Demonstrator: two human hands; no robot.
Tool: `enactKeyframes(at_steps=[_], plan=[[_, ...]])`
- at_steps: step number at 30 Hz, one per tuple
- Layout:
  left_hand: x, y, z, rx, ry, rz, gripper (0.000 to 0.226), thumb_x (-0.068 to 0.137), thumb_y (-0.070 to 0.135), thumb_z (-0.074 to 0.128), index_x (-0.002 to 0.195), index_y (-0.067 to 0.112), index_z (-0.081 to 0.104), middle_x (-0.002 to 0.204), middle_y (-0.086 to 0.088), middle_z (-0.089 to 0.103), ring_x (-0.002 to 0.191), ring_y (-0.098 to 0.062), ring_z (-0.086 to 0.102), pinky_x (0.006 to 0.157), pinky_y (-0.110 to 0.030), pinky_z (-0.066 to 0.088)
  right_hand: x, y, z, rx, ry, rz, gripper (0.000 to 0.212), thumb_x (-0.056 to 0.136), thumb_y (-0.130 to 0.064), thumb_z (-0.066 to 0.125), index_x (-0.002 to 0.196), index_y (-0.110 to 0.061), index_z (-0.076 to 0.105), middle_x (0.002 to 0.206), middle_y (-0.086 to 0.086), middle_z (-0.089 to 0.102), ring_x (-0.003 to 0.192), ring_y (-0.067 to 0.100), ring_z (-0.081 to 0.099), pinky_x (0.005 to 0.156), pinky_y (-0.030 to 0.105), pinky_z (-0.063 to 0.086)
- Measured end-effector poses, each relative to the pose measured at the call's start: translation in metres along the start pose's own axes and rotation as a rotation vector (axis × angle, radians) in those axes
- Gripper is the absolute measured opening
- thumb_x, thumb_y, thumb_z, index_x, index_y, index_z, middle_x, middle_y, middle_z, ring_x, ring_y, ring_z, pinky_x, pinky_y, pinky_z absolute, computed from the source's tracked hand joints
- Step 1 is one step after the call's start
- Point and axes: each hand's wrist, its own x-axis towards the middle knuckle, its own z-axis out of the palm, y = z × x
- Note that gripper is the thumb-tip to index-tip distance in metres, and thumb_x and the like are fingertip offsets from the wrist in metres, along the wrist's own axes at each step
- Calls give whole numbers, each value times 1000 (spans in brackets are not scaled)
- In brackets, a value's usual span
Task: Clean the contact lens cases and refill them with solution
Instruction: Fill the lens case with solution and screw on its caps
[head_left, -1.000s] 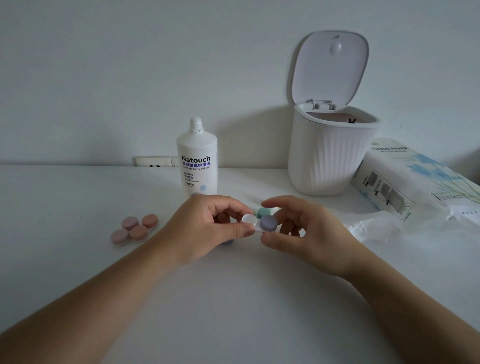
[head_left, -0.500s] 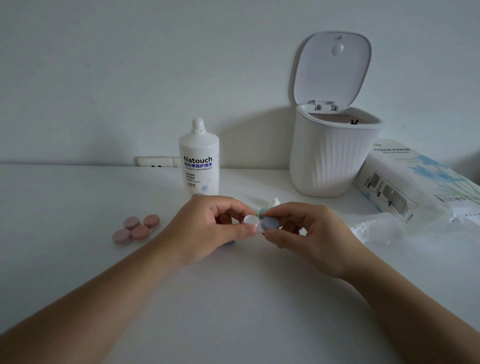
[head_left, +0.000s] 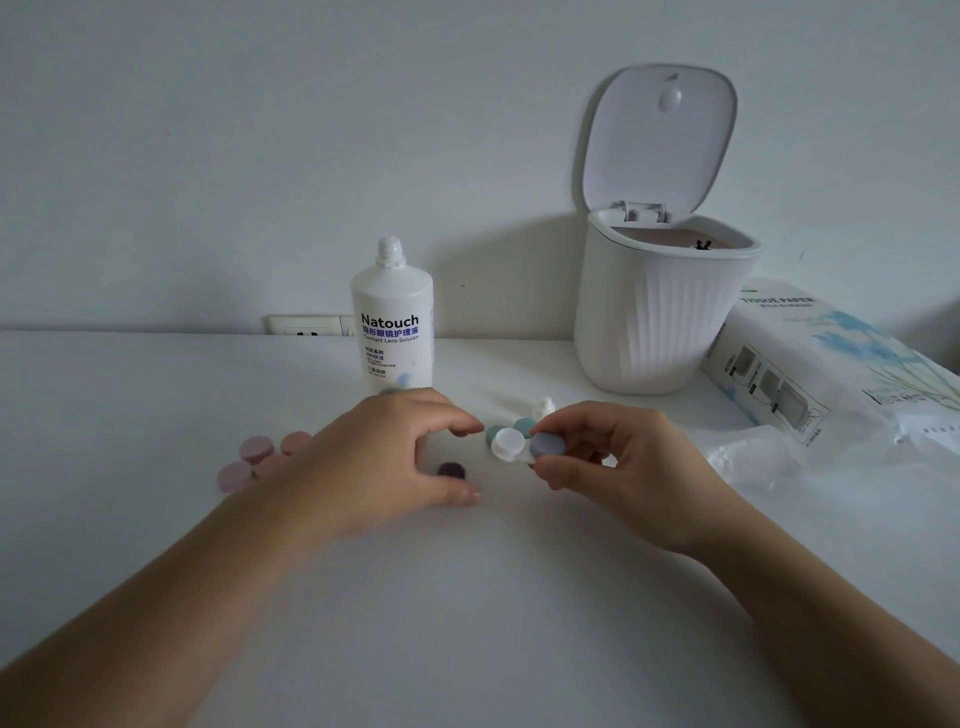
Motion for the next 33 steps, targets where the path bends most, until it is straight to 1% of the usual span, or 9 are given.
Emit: enactKeyframes(at_steps=[3, 7, 9, 13, 18, 20, 22, 28, 33], plan=[[-2, -3, -2, 79, -76, -42, 42, 72, 61, 76, 110, 51, 63, 103, 48, 49, 91, 14, 50, 63, -16, 36, 0, 0, 0, 1, -5, 10, 14, 83, -21, 81, 92, -30, 75, 79, -11, 75, 68, 5, 64, 67, 12, 49], [-3, 1, -1, 96, -86, -55, 27, 80, 53, 72, 106, 53, 64, 95, 51, 48, 84, 17, 51, 53, -11, 33, -1, -2, 0, -15, -18, 10, 15, 83, -23, 81, 94, -30, 75, 81, -10, 76, 69, 8, 66, 68, 14, 50], [-3, 4, 0, 28, -71, -51, 24, 84, 44, 75, 105, 49, 67, 91, 47, 53, 79, 12, 54, 54, -11, 40, -1, -1, 0, -13, -18, 13, 14, 83, -23, 81, 94, -30, 76, 82, -10, 76, 70, 9, 66, 69, 15, 51], [0, 3, 1, -176, 75, 4, 22, 93, 27, 70, 113, 37, 71, 92, 20, 62, 72, -9, 55, 65, -13, 41, -1, -1, -1, 17, -20, 23, 14, 84, -22, 81, 95, -29, 76, 82, -8, 76, 74, 18, 68, 71, 20, 52], [3, 3, 2, -412, 201, 15, 11, 94, 30, 67, 96, 41, 72, 80, 21, 62, 61, -8, 49, 59, -12, 39, -2, -2, -1, 23, -21, 33, 15, 83, -21, 81, 92, -31, 75, 81, -9, 75, 68, 4, 63, 68, 16, 49], [4, 3, 4, -526, 209, -6, 9, 87, 35, 77, 92, 38, 70, 80, 18, 66, 61, -19, 49, 60, -23, 42, -2, -3, -1, 35, -20, 37, 15, 84, -20, 81, 93, -30, 76, 81, -9, 75, 67, 4, 62, 67, 13, 49], [4, 5, 6, -606, 218, 0, 21, 75, 45, 80, 88, 33, 69, 83, 9, 70, 67, -31, 52, 63, -32, 43, -2, -4, -1, 38, -25, 37, 14, 84, -19, 80, 94, -28, 76, 80, -8, 75, 67, 4, 62, 68, 14, 49], [2, 11, 11, -698, 202, 36, 27, 68, 47, 82, 87, 32, 70, 92, -1, 76, 68, -19, 58, 66, -37, 49, -2, -5, 0, 12, -36, 32, 14, 84, -21, 80, 96, -27, 76, 81, -8, 75, 69, 5, 65, 69, 18, 51], [0, 17, 15, -615, 162, 52, 26, 69, 46, 82, 88, 33, 69, 95, 2, 76, 72, -16, 62, 74, -41, 55, -2, -5, 1, 21, -44, 28, 16, 85, -21, 80, 100, -24, 76, 83, -4, 76, 77, 19, 70, 77, 31, 56]])
